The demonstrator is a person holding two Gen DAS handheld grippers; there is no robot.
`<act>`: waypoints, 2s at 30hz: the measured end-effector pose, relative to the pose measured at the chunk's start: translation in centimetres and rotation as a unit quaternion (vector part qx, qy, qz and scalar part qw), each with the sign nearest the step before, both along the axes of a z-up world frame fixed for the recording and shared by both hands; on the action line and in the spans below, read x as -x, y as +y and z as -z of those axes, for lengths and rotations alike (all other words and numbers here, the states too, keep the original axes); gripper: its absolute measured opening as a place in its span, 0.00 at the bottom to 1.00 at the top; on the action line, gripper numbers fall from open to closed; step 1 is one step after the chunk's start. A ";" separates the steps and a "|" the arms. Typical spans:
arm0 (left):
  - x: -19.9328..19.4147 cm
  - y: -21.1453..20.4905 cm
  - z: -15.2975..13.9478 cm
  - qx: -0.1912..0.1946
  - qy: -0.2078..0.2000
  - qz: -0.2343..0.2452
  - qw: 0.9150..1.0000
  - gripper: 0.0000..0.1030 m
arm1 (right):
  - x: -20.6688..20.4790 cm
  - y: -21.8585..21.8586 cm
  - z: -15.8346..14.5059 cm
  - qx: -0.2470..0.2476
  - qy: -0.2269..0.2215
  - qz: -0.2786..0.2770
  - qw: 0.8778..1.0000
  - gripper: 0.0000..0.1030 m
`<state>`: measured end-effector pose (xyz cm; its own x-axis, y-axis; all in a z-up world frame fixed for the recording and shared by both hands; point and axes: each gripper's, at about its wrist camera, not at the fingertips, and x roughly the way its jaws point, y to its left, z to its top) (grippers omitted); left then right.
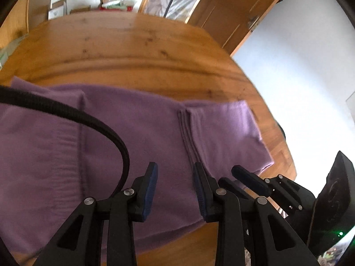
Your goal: Fold clothes
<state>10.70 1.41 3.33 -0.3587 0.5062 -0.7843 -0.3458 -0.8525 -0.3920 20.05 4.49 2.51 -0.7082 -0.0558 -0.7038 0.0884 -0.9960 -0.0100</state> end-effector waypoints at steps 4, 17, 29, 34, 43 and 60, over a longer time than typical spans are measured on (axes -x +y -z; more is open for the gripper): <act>-0.3 -3.4 -1.3 -0.004 0.004 -0.025 1.000 0.33 | 0.0 -2.1 -1.4 0.003 0.021 -0.030 0.999 0.21; 0.4 -17.5 -2.2 -0.006 0.003 -0.160 0.987 0.33 | 1.9 -12.0 -1.6 0.012 0.031 -0.169 0.985 0.21; 2.2 -24.9 0.3 -0.028 -0.025 -0.193 0.981 0.41 | 2.9 -21.0 -0.4 0.031 0.016 -0.298 0.954 0.54; 3.1 -26.2 1.5 -0.037 -0.037 -0.191 0.980 0.51 | 2.9 -23.1 0.5 0.040 0.006 -0.330 0.943 0.59; 4.6 -27.1 3.2 -0.054 -0.052 -0.174 0.982 0.52 | 2.8 -27.4 2.9 -0.009 -0.004 -0.358 0.934 0.61; 8.5 -27.2 4.1 -0.101 -0.068 -0.145 0.982 0.53 | 3.6 -28.1 4.2 -0.025 -0.007 -0.319 0.947 0.61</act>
